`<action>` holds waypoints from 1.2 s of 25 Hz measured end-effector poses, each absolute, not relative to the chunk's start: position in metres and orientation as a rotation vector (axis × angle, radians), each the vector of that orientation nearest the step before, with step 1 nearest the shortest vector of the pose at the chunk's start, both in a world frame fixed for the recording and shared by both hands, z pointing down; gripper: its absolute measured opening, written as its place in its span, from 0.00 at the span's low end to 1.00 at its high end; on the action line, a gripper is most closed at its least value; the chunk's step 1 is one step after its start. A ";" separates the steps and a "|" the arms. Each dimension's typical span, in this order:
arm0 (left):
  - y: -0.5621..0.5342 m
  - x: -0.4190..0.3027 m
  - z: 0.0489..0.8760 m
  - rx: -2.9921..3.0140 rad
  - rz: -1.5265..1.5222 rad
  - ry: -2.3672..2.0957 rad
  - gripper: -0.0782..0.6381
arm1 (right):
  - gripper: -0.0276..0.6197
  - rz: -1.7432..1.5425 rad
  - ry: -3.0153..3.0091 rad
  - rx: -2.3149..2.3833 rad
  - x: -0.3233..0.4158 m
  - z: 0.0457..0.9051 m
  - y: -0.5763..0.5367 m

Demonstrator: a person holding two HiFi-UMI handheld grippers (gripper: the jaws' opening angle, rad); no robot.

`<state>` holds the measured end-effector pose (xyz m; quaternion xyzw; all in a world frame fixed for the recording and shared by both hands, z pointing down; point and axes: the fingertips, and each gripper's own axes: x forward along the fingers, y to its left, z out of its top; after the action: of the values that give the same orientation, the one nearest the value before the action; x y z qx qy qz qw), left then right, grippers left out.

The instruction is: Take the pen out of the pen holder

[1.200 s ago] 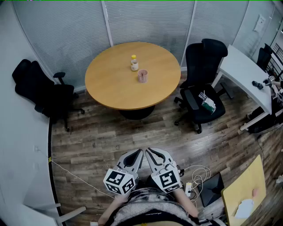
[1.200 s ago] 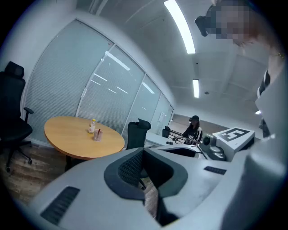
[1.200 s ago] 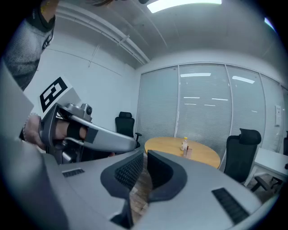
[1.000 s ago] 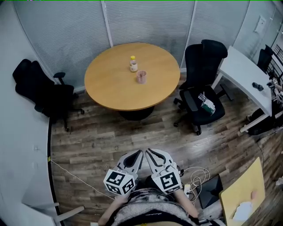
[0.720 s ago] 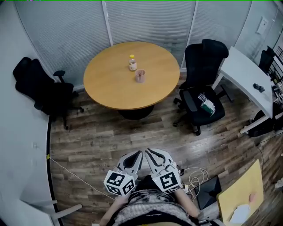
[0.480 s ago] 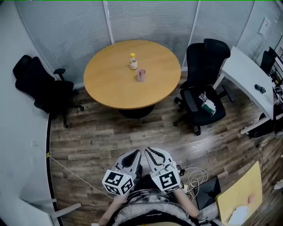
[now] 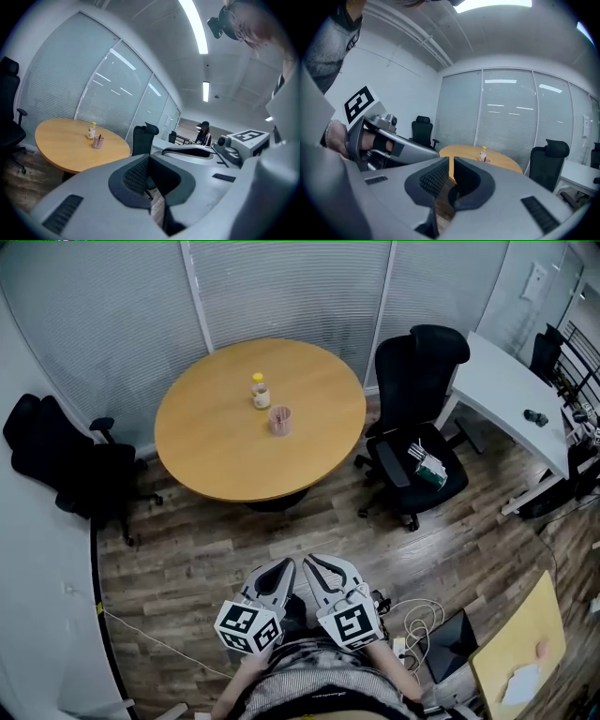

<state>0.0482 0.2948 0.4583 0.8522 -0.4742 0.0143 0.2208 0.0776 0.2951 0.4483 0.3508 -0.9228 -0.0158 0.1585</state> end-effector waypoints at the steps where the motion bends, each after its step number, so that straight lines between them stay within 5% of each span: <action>1: 0.285 0.046 0.457 2.369 0.044 -1.296 0.12 | 0.11 -0.063 -2.627 1.007 0.076 0.447 0.286; 30: 0.178 -0.057 0.470 2.406 0.072 -1.230 0.12 | 0.11 0.015 -2.596 1.073 -0.026 0.470 0.176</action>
<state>-0.0565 0.1777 0.4699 0.8687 -0.4443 0.0261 0.2176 -0.0257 0.1764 0.4699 0.3767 -0.9114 0.0053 0.1655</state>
